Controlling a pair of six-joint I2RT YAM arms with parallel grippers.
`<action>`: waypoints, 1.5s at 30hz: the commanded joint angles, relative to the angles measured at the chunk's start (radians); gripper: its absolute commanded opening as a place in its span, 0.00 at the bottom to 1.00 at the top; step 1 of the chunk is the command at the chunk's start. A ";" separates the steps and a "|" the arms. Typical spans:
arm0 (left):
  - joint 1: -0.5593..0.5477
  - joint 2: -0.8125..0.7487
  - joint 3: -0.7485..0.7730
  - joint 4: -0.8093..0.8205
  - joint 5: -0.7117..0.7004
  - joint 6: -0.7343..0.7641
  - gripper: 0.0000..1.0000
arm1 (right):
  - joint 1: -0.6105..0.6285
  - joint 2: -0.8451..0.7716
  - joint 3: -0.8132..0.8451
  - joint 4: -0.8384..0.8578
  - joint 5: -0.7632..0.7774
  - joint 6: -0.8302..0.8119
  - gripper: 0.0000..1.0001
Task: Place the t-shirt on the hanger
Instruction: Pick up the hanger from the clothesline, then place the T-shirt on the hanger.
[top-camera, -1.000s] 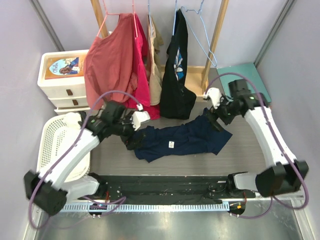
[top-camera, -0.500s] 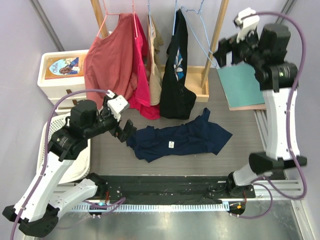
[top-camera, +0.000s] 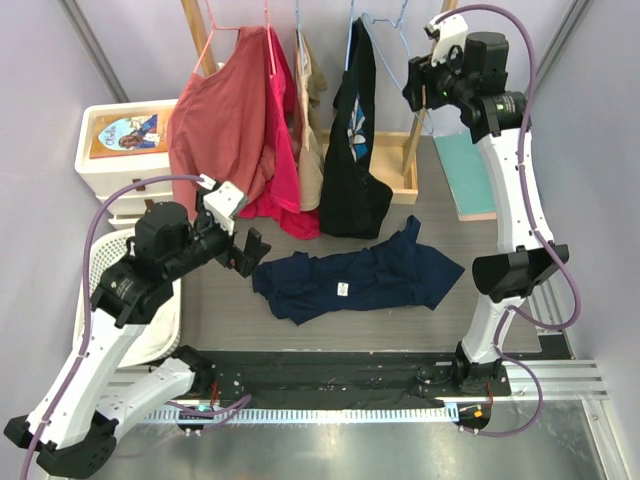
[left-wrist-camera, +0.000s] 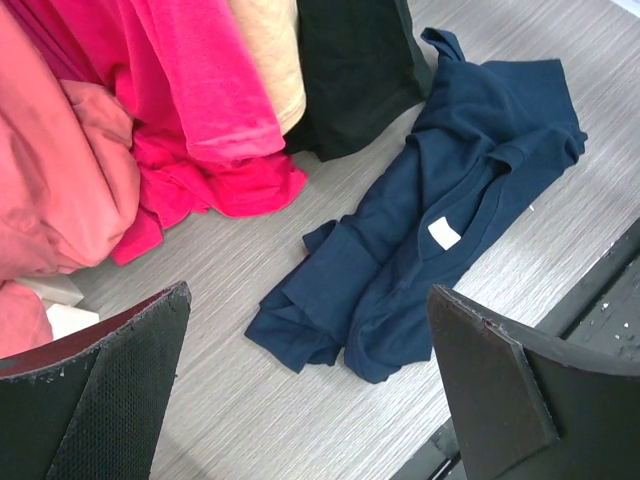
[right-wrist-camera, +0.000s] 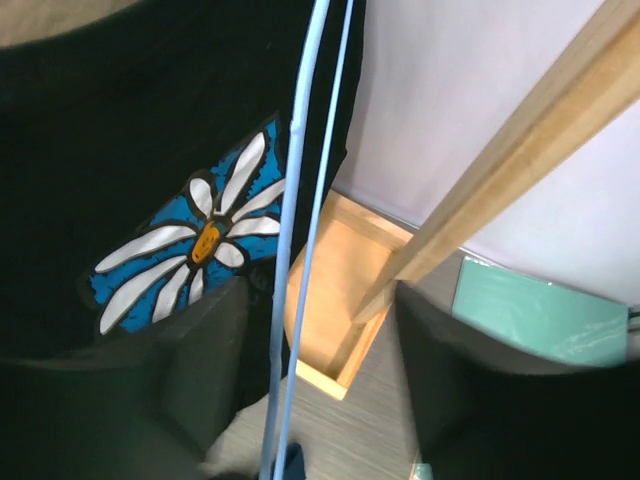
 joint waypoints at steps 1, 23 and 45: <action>0.005 -0.009 -0.021 0.063 -0.008 -0.032 1.00 | 0.009 0.005 0.007 0.115 0.035 0.019 0.52; 0.007 0.057 0.005 0.080 -0.064 -0.028 1.00 | 0.018 -0.329 -0.221 0.241 0.053 0.005 0.01; 0.004 0.034 -0.304 0.364 0.437 0.159 1.00 | 0.017 -1.075 -0.829 -0.693 -0.164 -0.482 0.01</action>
